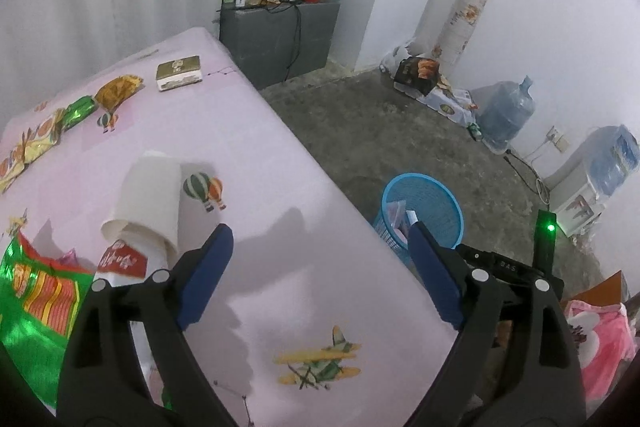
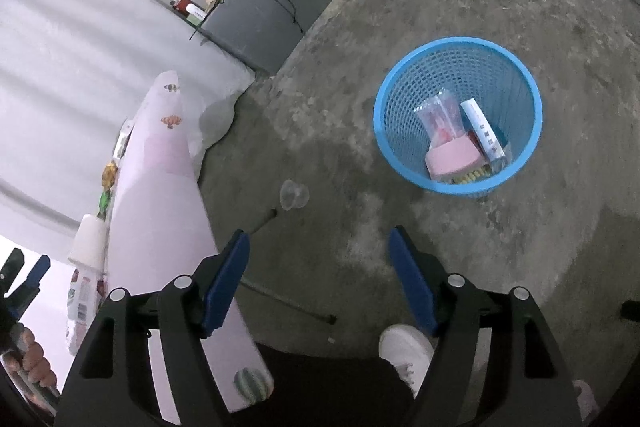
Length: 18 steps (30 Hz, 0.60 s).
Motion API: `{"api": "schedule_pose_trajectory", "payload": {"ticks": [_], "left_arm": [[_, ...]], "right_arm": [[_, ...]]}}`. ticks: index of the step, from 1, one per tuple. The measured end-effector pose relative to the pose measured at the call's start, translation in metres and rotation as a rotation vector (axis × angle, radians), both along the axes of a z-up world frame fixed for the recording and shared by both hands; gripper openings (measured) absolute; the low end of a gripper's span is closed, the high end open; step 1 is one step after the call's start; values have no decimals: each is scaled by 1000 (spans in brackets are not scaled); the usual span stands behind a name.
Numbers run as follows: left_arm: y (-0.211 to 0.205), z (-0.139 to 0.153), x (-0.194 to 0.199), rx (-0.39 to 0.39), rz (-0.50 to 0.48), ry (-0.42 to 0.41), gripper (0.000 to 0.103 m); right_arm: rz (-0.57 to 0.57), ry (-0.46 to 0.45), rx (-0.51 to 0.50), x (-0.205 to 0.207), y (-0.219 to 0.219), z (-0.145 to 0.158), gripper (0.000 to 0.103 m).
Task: Collect trash
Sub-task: 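Bring both grippers back over the table toward the white paper cup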
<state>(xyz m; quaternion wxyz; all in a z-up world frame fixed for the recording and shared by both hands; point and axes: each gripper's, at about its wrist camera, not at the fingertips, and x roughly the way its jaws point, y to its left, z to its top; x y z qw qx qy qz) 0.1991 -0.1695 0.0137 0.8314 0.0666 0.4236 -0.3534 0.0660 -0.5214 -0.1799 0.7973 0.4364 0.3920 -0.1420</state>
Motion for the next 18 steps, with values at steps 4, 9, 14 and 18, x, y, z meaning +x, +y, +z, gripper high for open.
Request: {"api": "schedule_pose_trajectory", "payload": {"ticks": [4, 9, 14, 18], "left_arm": [[-5, -11, 11, 17, 8, 21, 85], [-10, -19, 29, 44, 33, 41, 85], [-12, -24, 47, 65, 55, 51, 85], [-1, -21, 54, 62, 73, 30, 85]], "right_arm": [[18, -6, 20, 13, -8, -24, 71], [38, -3, 80, 31, -9, -60, 71], [127, 13, 137, 73, 7, -89, 71], [220, 0, 152, 151, 12, -112, 71]]}}
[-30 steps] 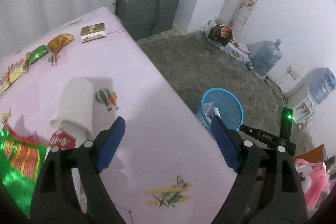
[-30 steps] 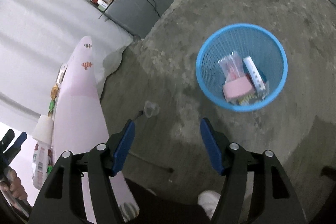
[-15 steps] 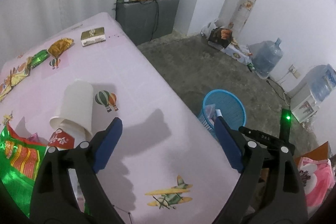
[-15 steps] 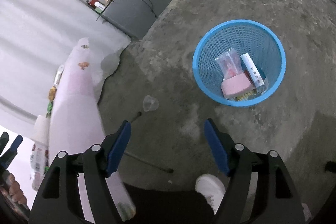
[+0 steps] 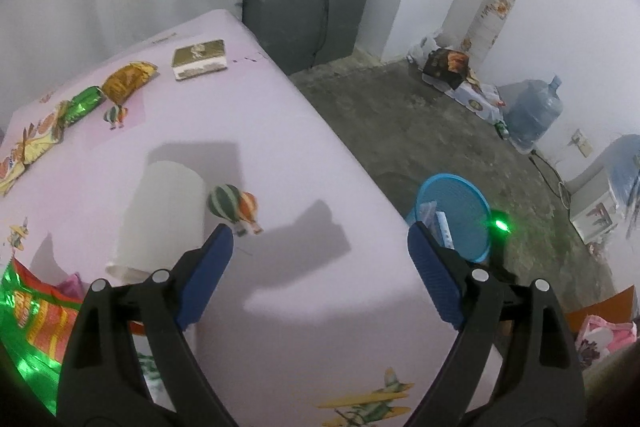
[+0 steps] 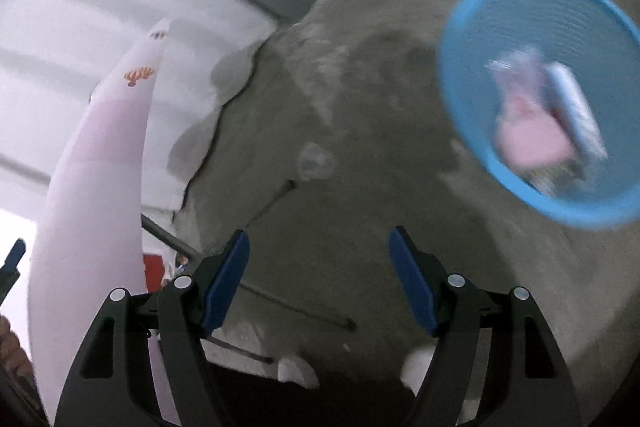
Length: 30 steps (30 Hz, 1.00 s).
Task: Collect trash
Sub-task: 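Bring both grippers back over the table toward the white paper cup, then grasp the clear plastic cup on the floor with the right gripper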
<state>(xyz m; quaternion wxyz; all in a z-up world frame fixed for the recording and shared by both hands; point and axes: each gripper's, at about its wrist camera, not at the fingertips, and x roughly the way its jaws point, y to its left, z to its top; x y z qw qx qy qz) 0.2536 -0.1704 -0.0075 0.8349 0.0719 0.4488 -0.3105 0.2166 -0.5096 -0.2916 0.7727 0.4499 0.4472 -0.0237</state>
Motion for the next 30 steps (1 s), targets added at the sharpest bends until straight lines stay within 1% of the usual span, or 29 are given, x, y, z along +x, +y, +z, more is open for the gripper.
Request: {"api": "schedule_pose_trajectory", "payload": {"ticks": [2, 3, 4, 5, 6, 7, 8, 9, 10, 13, 15, 16, 17, 19, 21, 24, 26, 27, 28, 30], "left_arm": [[8, 3, 4, -12, 15, 6, 85], [14, 5, 6, -22, 23, 12, 85], [19, 7, 9, -30, 33, 17, 85], [25, 9, 11, -36, 43, 19, 84], [29, 11, 12, -42, 51, 20, 85], [36, 14, 14, -48, 62, 21, 85], [43, 17, 15, -48, 77, 18, 85], [47, 20, 16, -47, 87, 15, 85], [54, 23, 18, -48, 103, 10, 85], [68, 29, 24, -46, 142, 3, 85], [76, 29, 28, -45, 164, 5, 85], [78, 29, 32, -44, 170, 10, 85], [80, 28, 34, -43, 175, 16, 84], [82, 25, 36, -43, 184, 28, 85], [84, 23, 38, -39, 186, 32, 85], [85, 21, 38, -35, 185, 34, 85], [87, 23, 36, -36, 185, 28, 85], [88, 23, 35, -39, 185, 25, 85], [89, 25, 34, -45, 184, 23, 85], [91, 28, 31, -55, 184, 16, 85]], "right_arm": [[34, 1, 29, 45, -2, -20, 71], [70, 19, 50, 80, -2, -38, 71], [99, 49, 50, 106, 0, -52, 71], [135, 90, 31, 143, 3, -71, 71], [160, 108, 32, 166, 7, -83, 70], [189, 146, 36, 196, 12, -102, 70], [206, 168, 34, 211, 15, -111, 70], [236, 198, 29, 237, 23, -127, 70], [262, 215, 9, 256, 30, -140, 70], [336, 278, -75, 288, 52, -168, 70], [396, 318, -86, 303, 69, -189, 70], [418, 340, -86, 306, 77, -199, 68], [429, 367, -91, 307, 84, -208, 67], [442, 390, -92, 306, 93, -221, 67], [443, 411, -109, 305, 99, -231, 63], [416, 417, -60, 301, 97, -239, 56], [400, 424, -39, 295, 93, -239, 41], [404, 440, -40, 292, 92, -239, 38], [408, 452, -31, 289, 90, -241, 36], [401, 461, 4, 283, 87, -243, 34]]}}
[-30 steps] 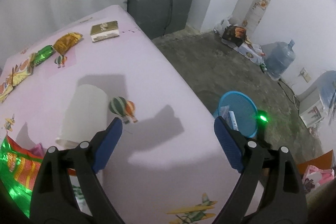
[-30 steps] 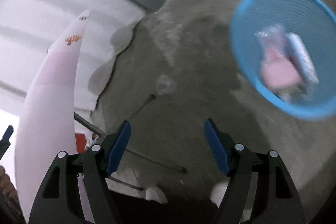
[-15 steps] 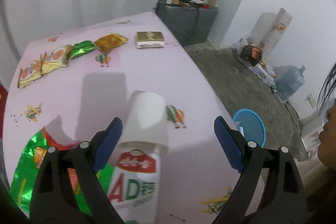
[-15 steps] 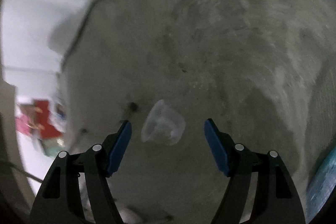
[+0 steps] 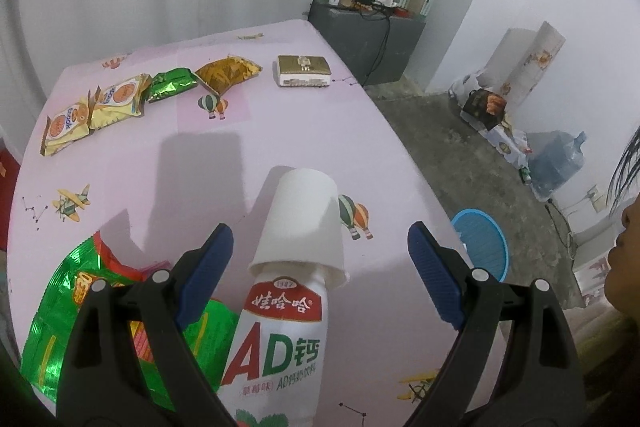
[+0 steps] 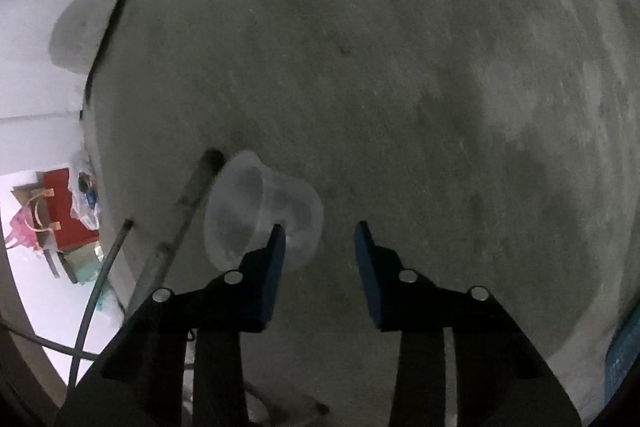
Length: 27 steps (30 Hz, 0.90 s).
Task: Collect trash
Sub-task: 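Grasp the clear plastic cup on the floor with the right gripper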
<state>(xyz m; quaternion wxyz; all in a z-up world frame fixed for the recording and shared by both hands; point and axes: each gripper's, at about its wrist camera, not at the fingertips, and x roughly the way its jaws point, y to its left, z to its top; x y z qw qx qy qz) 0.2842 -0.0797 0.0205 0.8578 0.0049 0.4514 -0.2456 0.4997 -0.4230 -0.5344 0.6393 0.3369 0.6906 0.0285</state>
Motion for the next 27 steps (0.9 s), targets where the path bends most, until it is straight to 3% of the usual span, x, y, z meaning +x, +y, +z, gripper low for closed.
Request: {"api": "schedule_pose_trajectory", "payload": {"ticks": [4, 8, 12, 17, 21, 22, 25, 26, 27], "left_arm": [[2, 1, -6, 20, -2, -17, 85], [1, 0, -5, 41, 5, -14, 85], [-1, 0, 0, 51, 21, -6, 84], [-5, -3, 4, 69, 32, 5, 85], [-8, -5, 5, 82, 31, 7, 85], [-8, -5, 5, 81, 30, 8, 85], [-9, -4, 3, 78, 22, 2, 85], [-10, -4, 2, 79, 19, 1, 85], [-9, -4, 1, 76, 17, 0, 85]], "right_arm": [[-37, -76, 46, 0, -9, 17, 36], [-32, -133, 73, 12, -9, 35, 57], [24, -137, 66, 33, 12, 36, 68], [119, -81, -18, 43, 46, 15, 69], [191, -75, -180, 38, 60, 6, 69], [191, -75, -193, 36, 59, 5, 67], [115, -66, -142, 24, 36, 2, 35], [88, -63, -118, 19, 27, 2, 19], [67, -55, -98, 13, 17, 1, 12]]}}
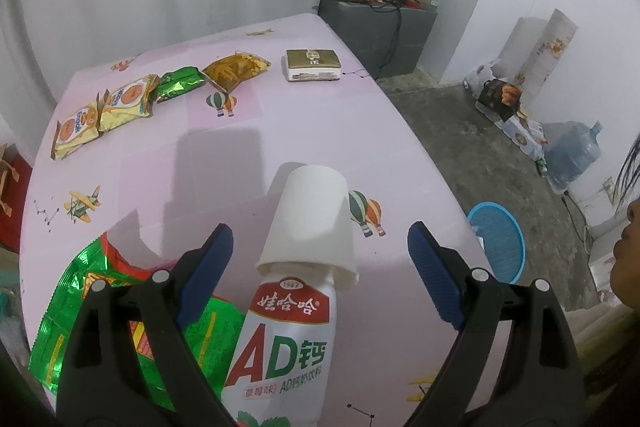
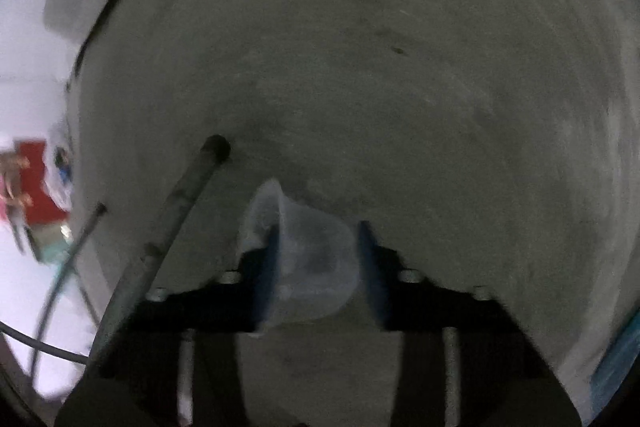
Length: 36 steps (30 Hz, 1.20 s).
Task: Collect trash
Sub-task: 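Grasp the clear plastic cup on the floor with the right gripper, then open the right gripper over the wastebasket to drop the clear cup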
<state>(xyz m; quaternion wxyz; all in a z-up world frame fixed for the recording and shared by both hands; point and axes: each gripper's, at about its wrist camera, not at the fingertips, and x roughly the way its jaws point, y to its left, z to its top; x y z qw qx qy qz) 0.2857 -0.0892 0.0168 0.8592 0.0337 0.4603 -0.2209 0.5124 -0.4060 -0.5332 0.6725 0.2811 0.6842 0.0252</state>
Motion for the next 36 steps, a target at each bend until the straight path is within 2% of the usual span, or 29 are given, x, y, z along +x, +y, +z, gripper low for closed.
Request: {"api": "schedule_pose_trajectory", "payload": {"ticks": [2, 5, 7, 10, 12, 14, 17, 20, 21, 22, 24, 25, 26, 29, 31, 35, 36], "left_arm": [[1, 1, -2, -14, -2, 1, 85], [3, 5, -6, -51, -15, -4, 85], [3, 8, -9, -69, -26, -12, 84], [4, 14, -14, -102, -40, -32, 85], [6, 18, -18, -126, -50, -42, 85], [11, 23, -25, -151, -53, -52, 85], [20, 26, -37, -189, -55, -58, 85], [29, 30, -50, -220, -53, -57, 85], [31, 31, -53, -228, -54, -57, 85], [35, 34, -59, -240, -59, -62, 85], [41, 40, -71, -252, -61, -76, 85], [44, 42, -76, -252, -64, -79, 85], [47, 44, -80, -252, -66, -83, 85], [60, 50, -95, -241, -59, -93, 85], [70, 54, -104, -237, -48, -109, 85], [100, 58, -119, -229, -5, -136, 85], [108, 59, -121, -220, 13, -146, 85]], "right_arm": [[-42, 1, 18, -12, -16, 2, 7], [-110, -42, 68, -37, -41, 26, 7], [-169, -112, 113, -62, -62, 63, 7], [-235, -241, 116, -111, -90, 129, 7], [-303, -327, 66, -158, -119, 181, 7], [-370, -384, -10, -203, -148, 220, 7], [-496, -390, -221, -271, -206, 266, 7], [-581, -282, -332, -305, -244, 264, 8], [-596, -222, -380, -314, -258, 256, 8], [-594, -149, -380, -320, -270, 242, 10], [-629, -40, -323, -331, -277, 215, 25], [-640, 0, -298, -337, -280, 204, 48], [-622, 40, -286, -343, -285, 192, 64], [-646, 86, -271, -368, -286, 184, 64], [-690, 72, -235, -378, -276, 190, 64], [-700, -44, -230, -402, -256, 240, 65], [-695, -96, -230, -410, -248, 264, 66]]}}
